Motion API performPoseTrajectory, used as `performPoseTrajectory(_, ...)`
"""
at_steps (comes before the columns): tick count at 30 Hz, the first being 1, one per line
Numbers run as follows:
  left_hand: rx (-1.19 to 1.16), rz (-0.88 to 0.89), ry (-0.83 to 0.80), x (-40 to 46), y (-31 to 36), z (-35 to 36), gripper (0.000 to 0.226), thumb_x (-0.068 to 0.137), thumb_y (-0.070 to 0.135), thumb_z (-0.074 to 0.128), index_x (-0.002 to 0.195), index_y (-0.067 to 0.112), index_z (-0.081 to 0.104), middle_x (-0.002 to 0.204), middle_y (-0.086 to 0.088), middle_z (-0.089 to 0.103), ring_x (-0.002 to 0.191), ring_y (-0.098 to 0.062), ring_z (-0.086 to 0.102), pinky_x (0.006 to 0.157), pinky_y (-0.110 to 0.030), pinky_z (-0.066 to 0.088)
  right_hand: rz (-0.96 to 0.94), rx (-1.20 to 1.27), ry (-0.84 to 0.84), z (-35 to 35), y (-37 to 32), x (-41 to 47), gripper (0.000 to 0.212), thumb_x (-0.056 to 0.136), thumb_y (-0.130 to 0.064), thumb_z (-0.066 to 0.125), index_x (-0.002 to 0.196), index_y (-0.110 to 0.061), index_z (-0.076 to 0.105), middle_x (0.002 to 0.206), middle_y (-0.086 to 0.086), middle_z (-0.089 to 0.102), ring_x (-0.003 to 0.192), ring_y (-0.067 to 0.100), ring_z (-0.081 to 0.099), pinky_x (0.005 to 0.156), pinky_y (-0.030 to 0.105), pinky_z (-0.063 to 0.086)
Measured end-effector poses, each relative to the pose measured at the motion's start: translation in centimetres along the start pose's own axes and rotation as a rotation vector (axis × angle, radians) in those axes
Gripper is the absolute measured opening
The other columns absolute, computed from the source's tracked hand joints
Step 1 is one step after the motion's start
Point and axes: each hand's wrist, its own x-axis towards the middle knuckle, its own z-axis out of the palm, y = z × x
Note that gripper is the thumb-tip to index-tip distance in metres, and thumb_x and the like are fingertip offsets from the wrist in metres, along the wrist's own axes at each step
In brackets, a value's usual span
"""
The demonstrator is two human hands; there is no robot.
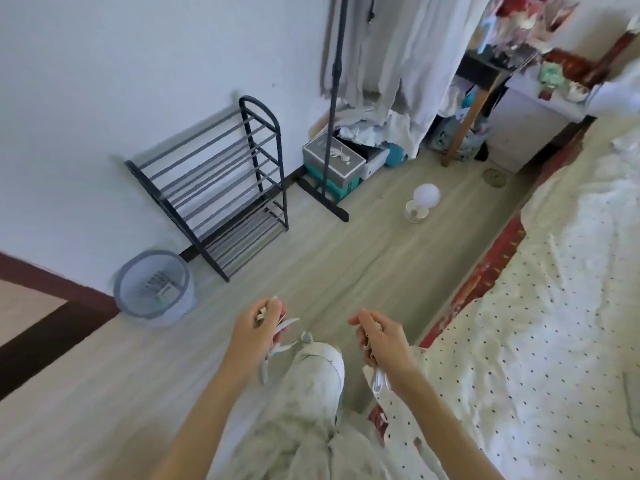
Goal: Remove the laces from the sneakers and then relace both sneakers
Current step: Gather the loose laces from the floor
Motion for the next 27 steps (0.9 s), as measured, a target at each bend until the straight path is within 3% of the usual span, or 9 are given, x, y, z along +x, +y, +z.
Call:
performPoseTrajectory(8, -0.151, -0.218, 0.315, 0.5, -2.3, -2.3, 0.03, 0.097, 0.026, 0.047, 0.077, 0.008, 0.06, 0.051, -0.001, 0.058, 0.04, -0.012, 0.043, 0.04, -0.024, 0.034, 0.026, -0.208, -0.218, 4.5, -2.6, 4.7, 0.031, 0.095, -0.026, 0.052, 0.069, -0.023, 0.07, 0.052, -0.002, 0.049, 0.047, 0.012, 0.037, 0.043, 0.023, 0.032)
performPoseTrajectory(13, -0.247, -0.307, 0.4, 2.7, -3.2, -5.1, 0.028, 0.097, 0.023, 0.047, 0.078, 0.007, 0.061, 0.052, 0.001, 0.058, 0.045, -0.013, 0.047, 0.045, -0.024, 0.037, 0.105, -0.247, -0.317, 9.3, -3.8, 8.0, 0.028, 0.097, -0.024, 0.05, 0.077, -0.01, 0.063, 0.049, -0.002, 0.045, 0.041, 0.009, 0.035, 0.037, 0.02, 0.028)
performPoseTrajectory(18, -0.353, -0.357, 0.535, 8.1, -3.6, -11.8, 0.026, 0.096, 0.022, 0.049, 0.078, 0.01, 0.063, 0.063, -0.004, 0.06, 0.057, -0.017, 0.05, 0.054, -0.027, 0.04, 0.098, -0.267, -0.331, 17.4, -6.7, 12.6, 0.027, 0.097, -0.022, 0.049, 0.077, -0.008, 0.061, 0.049, -0.002, 0.041, 0.039, 0.007, 0.032, 0.035, 0.018, 0.024)
performPoseTrajectory(21, -0.393, -0.369, 0.602, 10.2, -3.6, -17.3, 0.025, 0.094, 0.021, 0.05, 0.074, 0.012, 0.063, 0.057, -0.001, 0.062, 0.053, -0.016, 0.05, 0.051, -0.026, 0.041, 0.107, -0.308, -0.385, 23.2, -8.9, 14.9, 0.028, 0.097, -0.024, 0.049, 0.077, -0.009, 0.062, 0.049, -0.002, 0.042, 0.038, 0.007, 0.032, 0.036, 0.018, 0.023)
performPoseTrajectory(27, -0.448, -0.425, 0.784, 12.5, -4.3, -25.9, 0.025, 0.095, 0.022, 0.05, 0.077, 0.009, 0.061, 0.066, -0.005, 0.061, 0.047, -0.007, 0.052, 0.046, -0.019, 0.042, 0.11, -0.389, -0.526, 33.3, -11.9, 17.9, 0.027, 0.097, -0.026, 0.049, 0.081, -0.009, 0.062, 0.048, -0.005, 0.044, 0.04, 0.008, 0.034, 0.037, 0.02, 0.025)
